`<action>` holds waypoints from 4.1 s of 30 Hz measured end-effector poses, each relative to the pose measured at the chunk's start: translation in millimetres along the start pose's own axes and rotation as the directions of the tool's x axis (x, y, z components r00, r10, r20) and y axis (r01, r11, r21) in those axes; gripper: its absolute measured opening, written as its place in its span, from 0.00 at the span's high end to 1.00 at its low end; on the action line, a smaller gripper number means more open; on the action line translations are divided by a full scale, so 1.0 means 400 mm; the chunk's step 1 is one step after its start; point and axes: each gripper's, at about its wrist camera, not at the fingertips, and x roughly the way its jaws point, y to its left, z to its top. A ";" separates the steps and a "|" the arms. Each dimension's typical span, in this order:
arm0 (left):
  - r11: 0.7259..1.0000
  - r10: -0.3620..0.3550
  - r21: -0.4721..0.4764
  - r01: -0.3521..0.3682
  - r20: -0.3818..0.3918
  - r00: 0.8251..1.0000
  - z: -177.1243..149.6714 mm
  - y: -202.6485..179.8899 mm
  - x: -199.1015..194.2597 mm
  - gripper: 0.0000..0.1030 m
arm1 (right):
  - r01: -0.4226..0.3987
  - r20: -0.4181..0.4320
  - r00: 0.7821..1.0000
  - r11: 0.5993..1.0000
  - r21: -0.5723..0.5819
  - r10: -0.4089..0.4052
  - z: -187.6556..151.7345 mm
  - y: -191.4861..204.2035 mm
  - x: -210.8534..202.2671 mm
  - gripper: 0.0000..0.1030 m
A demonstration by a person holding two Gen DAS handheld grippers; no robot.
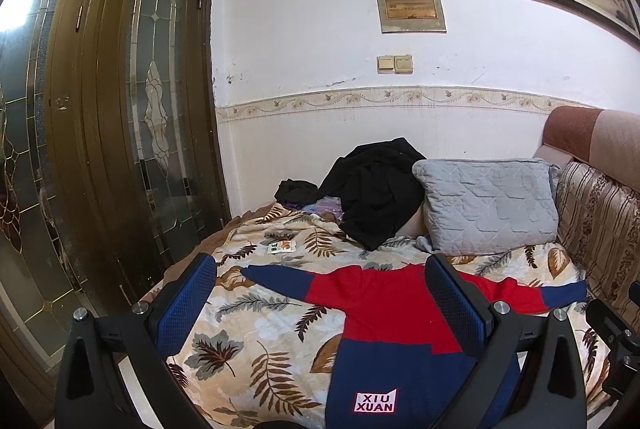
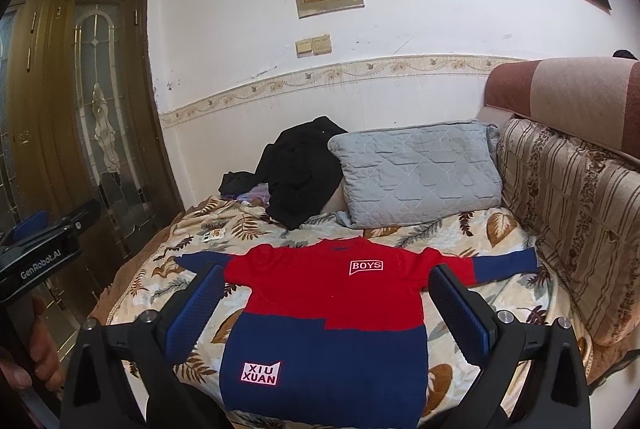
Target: Fold small clothes
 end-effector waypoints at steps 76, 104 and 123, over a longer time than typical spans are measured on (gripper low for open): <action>0.992 -0.083 0.042 0.116 -0.465 0.881 -0.220 -0.212 0.595 0.00 | 0.003 -0.111 0.993 0.914 0.406 0.047 -0.102 -0.478 0.333 0.00; 0.980 -0.153 0.007 0.197 -0.602 0.784 -0.477 -0.433 1.074 0.00 | 0.212 -0.190 0.977 0.389 0.897 -0.095 -0.382 -1.266 0.910 0.74; 0.998 -0.029 -0.057 0.001 -0.491 0.871 -0.384 -0.167 1.078 0.00 | -0.323 0.055 0.893 0.550 0.770 0.448 -0.131 -0.571 1.102 0.93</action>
